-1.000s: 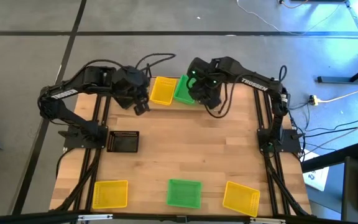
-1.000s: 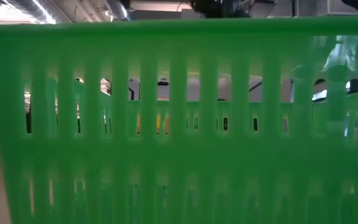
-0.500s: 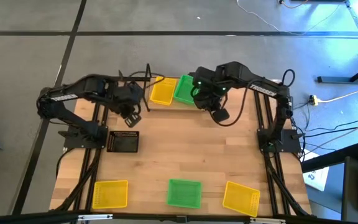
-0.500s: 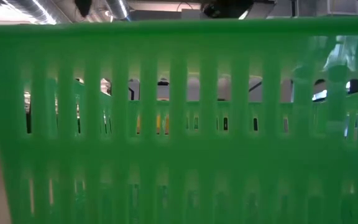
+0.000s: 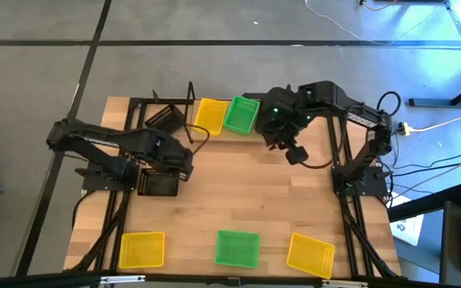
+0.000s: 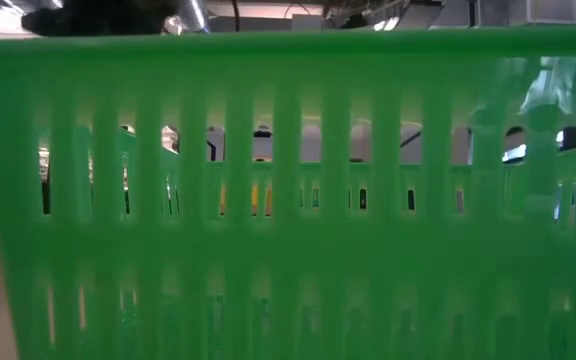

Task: Stack baskets on shelf by color
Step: Move the bottom black bin on the middle of the table

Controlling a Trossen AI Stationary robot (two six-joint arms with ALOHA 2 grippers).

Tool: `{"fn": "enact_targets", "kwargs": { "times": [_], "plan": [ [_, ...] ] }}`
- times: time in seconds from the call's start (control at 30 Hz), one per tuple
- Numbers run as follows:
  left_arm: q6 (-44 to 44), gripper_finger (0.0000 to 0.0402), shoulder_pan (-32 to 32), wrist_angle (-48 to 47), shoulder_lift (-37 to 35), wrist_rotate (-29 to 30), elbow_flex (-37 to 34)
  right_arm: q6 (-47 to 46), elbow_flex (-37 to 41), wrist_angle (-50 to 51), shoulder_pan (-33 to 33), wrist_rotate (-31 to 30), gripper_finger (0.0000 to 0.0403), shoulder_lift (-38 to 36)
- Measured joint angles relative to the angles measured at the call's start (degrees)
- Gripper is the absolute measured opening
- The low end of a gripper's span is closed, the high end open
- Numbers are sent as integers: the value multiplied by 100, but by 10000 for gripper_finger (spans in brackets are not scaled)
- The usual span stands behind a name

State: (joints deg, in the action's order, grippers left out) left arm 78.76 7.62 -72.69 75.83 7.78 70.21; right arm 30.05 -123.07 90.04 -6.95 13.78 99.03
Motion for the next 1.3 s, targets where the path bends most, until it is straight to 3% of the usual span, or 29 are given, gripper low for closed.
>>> {"fn": "enact_targets", "kwargs": {
  "times": [0.23,0.5,0.7,0.97,1.3],
  "plan": [
    [703,59,159,844,3,-364,-794,-878,0,-4,6,455,60,23],
    [1114,59,236,1555,3,-366,-1375,-878,57,-18,10,421,61,28],
    [1262,59,236,1818,74,-278,-1769,-869,59,-22,8,397,87,28],
    [1278,59,227,2433,68,-210,-2119,-859,59,-24,8,391,100,28],
    [1270,59,227,2425,110,-125,-2142,-886,61,-39,8,389,100,28]
  ]
}}
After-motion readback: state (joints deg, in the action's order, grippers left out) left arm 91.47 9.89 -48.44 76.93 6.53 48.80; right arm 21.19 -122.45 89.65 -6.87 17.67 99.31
